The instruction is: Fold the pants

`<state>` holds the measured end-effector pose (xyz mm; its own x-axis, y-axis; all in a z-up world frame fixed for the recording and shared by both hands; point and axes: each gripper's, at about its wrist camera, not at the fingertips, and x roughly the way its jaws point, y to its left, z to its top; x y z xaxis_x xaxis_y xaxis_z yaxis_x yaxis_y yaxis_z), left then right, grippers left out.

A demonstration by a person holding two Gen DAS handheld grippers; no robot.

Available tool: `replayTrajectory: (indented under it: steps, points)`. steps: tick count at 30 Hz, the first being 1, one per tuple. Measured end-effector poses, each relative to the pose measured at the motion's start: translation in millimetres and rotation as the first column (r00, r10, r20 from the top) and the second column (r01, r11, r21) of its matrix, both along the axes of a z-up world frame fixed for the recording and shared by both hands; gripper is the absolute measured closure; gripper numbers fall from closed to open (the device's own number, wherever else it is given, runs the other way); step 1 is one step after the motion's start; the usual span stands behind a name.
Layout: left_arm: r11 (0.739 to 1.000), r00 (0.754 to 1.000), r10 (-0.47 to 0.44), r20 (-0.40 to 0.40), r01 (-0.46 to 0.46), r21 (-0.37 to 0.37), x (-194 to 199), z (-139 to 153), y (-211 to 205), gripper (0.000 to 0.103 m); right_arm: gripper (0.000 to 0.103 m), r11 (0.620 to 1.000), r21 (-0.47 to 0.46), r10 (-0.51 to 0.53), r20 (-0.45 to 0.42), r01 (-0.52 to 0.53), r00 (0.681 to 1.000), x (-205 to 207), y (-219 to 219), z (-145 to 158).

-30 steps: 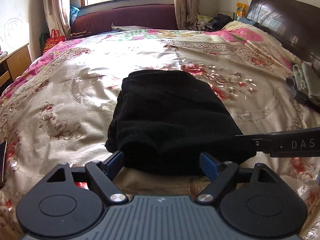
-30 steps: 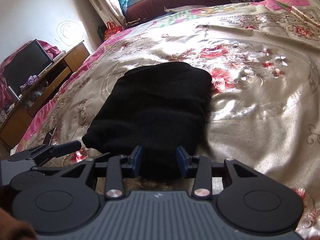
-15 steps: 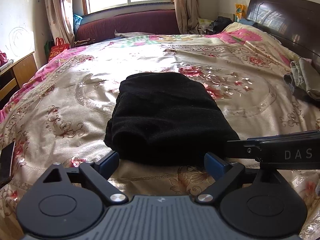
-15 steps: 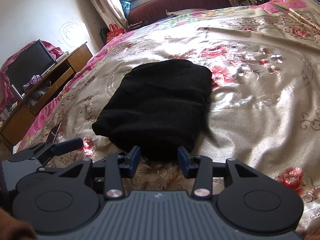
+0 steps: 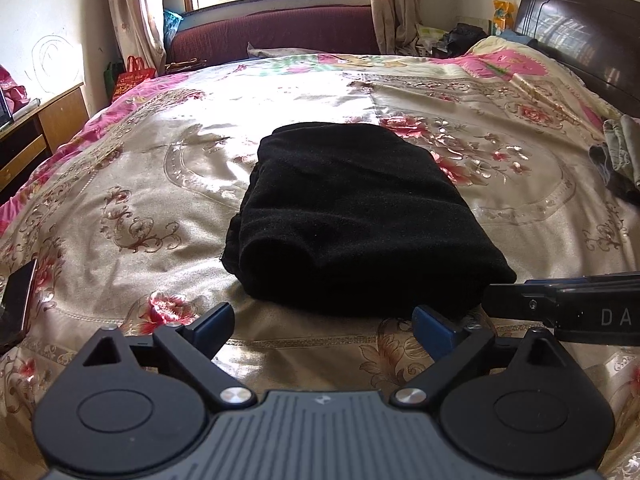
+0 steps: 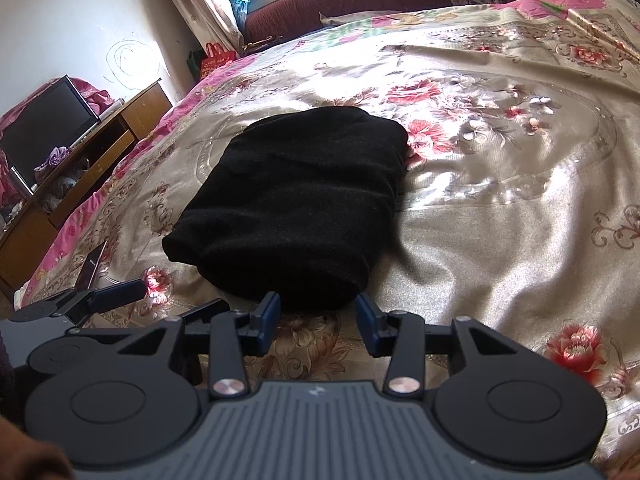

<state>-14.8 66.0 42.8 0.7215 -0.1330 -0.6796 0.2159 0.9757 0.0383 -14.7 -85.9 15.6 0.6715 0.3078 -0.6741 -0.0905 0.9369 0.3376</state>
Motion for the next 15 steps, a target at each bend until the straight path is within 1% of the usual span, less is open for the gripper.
replayTrajectory:
  steps: [7, 15]
  points:
    - [0.999, 1.0, 0.021, 0.002, -0.021, -0.026, 3.0, -0.7, 5.7, 0.0, 0.06, 1.0, -0.016, 0.012, -0.008, -0.012, 1.0, 1.7, 4.0, -2.9]
    - [0.999, 0.999, 0.035, -0.003, -0.035, -0.028, 4.8, -2.9, 7.4, 0.0, 0.06, 0.999, -0.025, 0.022, -0.018, -0.022, 1.0, 3.9, 7.8, -4.4]
